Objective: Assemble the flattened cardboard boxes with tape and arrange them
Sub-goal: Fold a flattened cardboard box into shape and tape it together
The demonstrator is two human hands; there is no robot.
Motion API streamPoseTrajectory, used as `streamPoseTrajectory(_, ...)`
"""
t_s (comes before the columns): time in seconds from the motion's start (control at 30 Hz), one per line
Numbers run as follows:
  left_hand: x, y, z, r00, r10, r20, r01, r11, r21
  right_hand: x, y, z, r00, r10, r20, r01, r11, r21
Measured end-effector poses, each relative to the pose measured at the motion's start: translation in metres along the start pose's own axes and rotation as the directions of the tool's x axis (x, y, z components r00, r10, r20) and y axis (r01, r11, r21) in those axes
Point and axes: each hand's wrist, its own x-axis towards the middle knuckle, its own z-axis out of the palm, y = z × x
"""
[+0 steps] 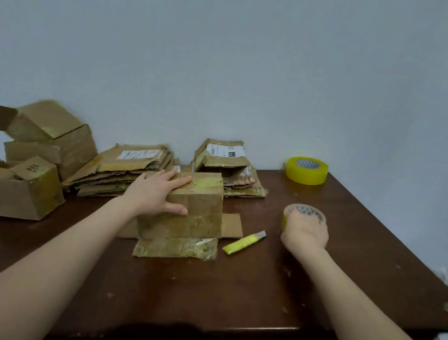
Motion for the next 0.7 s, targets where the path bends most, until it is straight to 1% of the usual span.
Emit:
streamPoseTrajectory(0.07,-0.002,0.000,-0.001,1.000,0.007,0.009,-0.007,1.000,-0.004,-0.001,0.003,-0.002,1.000,0.000,-0.006,0.000,1.000,0.012)
streamPoseTrajectory(0.1,-0.003,0.000,-0.002,1.000,0.014,0.014,-0.014,1.000,0.002,-0.001,0.001,-0.006,1.000,-0.014,-0.025,0.016,0.997,0.069)
streamPoseTrajectory(0.13,-0.004,0.001,-0.002,1.000,0.020,0.018,-0.021,1.000,0.011,0.000,-0.004,-0.012,0.998,-0.040,-0.058,0.049,0.985,0.166)
streamPoseTrajectory(0.2,-0.004,0.002,-0.002,0.999,0.027,0.024,-0.027,0.999,0.031,0.005,-0.022,-0.032,0.980,-0.109,-0.168,0.168,0.905,0.392)
streamPoseTrajectory(0.27,-0.003,0.001,-0.002,0.999,0.035,0.015,-0.035,0.999,0.037,0.011,-0.048,-0.054,0.937,-0.224,-0.268,0.339,0.768,0.543)
streamPoseTrajectory(0.33,-0.002,-0.001,0.001,0.999,0.034,0.003,-0.034,0.999,0.030,0.010,-0.078,-0.074,0.877,-0.376,-0.299,0.478,0.626,0.616)
streamPoseTrajectory(0.37,-0.002,-0.002,0.002,0.999,0.034,-0.001,-0.034,0.999,0.017,0.008,-0.091,-0.082,0.849,-0.441,-0.291,0.517,0.580,0.629)
streamPoseTrajectory(0.4,-0.002,-0.004,0.002,0.999,0.033,-0.005,-0.033,0.999,-0.014,0.008,-0.104,-0.086,0.825,-0.490,-0.282,0.545,0.559,0.625)
streamPoseTrajectory(0.43,-0.003,-0.005,0.002,1.000,0.030,-0.011,-0.030,0.996,-0.087,0.009,-0.115,-0.088,0.808,-0.523,-0.272,0.565,0.555,0.611)
streamPoseTrajectory(0.47,-0.003,-0.008,0.000,1.000,0.011,-0.018,-0.015,0.977,-0.212,0.011,-0.125,-0.089,0.797,-0.543,-0.264,0.577,0.556,0.599)
streamPoseTrajectory(0.5,-0.006,-0.010,-0.005,0.999,-0.022,-0.033,0.007,0.925,-0.379,0.013,-0.133,-0.091,0.788,-0.559,-0.259,0.588,0.556,0.588)
streamPoseTrajectory(0.53,-0.006,-0.013,-0.009,0.996,-0.070,-0.059,0.026,0.832,-0.555,0.016,-0.141,-0.092,0.778,-0.573,-0.257,0.601,0.560,0.570)
streamPoseTrajectory(0.57,-0.006,-0.015,-0.013,0.989,-0.114,-0.098,0.013,0.713,-0.701,0.019,-0.147,-0.093,0.766,-0.589,-0.256,0.618,0.568,0.544)
streamPoseTrajectory(0.6,-0.005,-0.016,-0.017,0.980,-0.152,-0.132,-0.014,0.601,-0.799,0.021,-0.154,-0.093,0.756,-0.604,-0.251,0.632,0.576,0.519)
streamPoseTrajectory(0.67,-0.003,-0.015,-0.023,0.959,-0.208,-0.193,-0.092,0.418,-0.904,0.022,-0.166,-0.095,0.737,-0.629,-0.247,0.653,0.571,0.497)
streamPoseTrajectory(0.7,-0.002,-0.013,-0.025,0.950,-0.236,-0.206,-0.111,0.364,-0.925,0.022,-0.171,-0.096,0.731,-0.636,-0.248,0.658,0.559,0.504)
